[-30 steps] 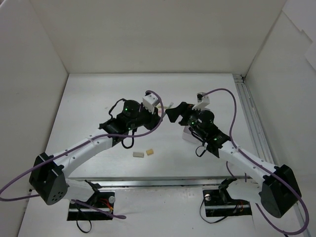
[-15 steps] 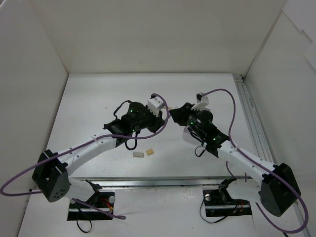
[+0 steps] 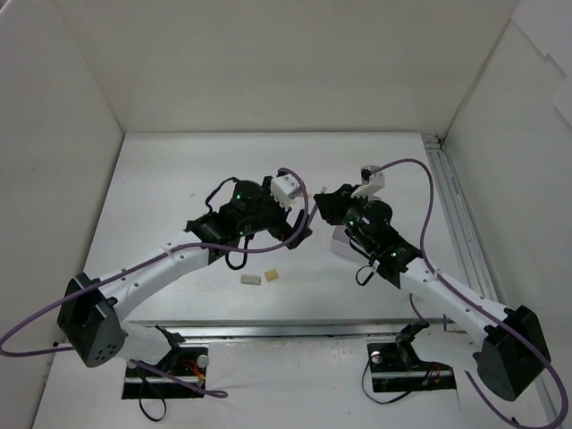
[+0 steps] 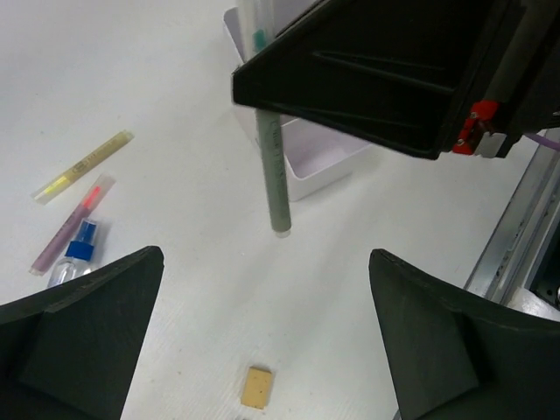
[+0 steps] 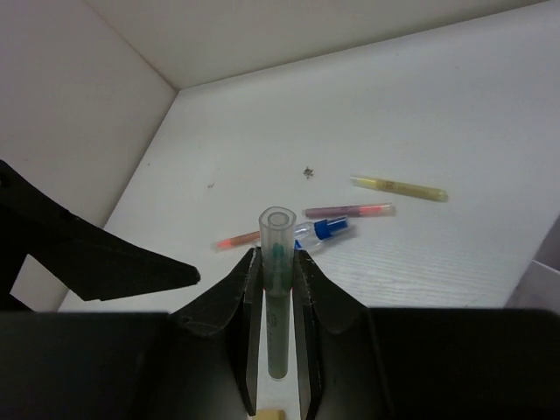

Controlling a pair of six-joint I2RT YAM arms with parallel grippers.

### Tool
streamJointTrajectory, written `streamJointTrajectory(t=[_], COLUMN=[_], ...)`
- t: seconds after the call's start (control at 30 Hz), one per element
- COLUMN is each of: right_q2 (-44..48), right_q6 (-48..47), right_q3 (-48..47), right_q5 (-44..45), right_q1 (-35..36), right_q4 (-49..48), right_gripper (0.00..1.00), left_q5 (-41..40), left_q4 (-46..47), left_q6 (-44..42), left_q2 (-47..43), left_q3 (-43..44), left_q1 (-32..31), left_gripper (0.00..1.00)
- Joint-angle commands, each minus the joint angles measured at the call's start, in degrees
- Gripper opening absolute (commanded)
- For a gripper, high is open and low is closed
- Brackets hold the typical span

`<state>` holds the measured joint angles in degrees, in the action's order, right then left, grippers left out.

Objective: Sort the stationery into containers
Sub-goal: Place the pen in the storage box.

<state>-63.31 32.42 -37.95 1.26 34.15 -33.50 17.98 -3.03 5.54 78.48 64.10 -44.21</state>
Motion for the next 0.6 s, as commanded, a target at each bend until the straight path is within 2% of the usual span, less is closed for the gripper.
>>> streamJointTrajectory(t=[0.0,0.1,0.2,0.33,0.47,0.57], right_q2=[4.23,5.73,5.48,2.15,-3.3,-7.87], right_q6=[-7.8,-14.39,-21.16,-26.17,-30.04,-31.81], right_q3=[-4.14,-4.5,-4.41,-5.63,-8.01,-8.36], right_q5=[9.34,19.79,24.65,26.86,26.26,24.59], right_q1=[-0.31,-0.58,-1.98,-4.97,-7.34,-8.84], right_q4=[0.78,4.05,4.23,3.0,1.42,-3.49], right_gripper=[0.0,0.0,0.0,0.0,0.0,0.0], left_q5=[-3.81,-4.97,-8.04,-9.28,-6.73,-5.42], left_q4=[-1.01,-1.8,-2.16,-1.9,-1.8,-1.63], left_q6=[-1.67,-1.24,-0.36,2.01,3.42,3.42], left_q2=[-2.88,-5.26,-7.72,-10.62,-12.47,-12.73], left_q3=[3.15,1.39,-1.68,-6.34,-9.42,-10.66], left_q1=[-0.27,2.7,6.65,13.59,20.99,24.86], left_gripper=[1.0,1.0,1.0,1.0,1.0,1.0])
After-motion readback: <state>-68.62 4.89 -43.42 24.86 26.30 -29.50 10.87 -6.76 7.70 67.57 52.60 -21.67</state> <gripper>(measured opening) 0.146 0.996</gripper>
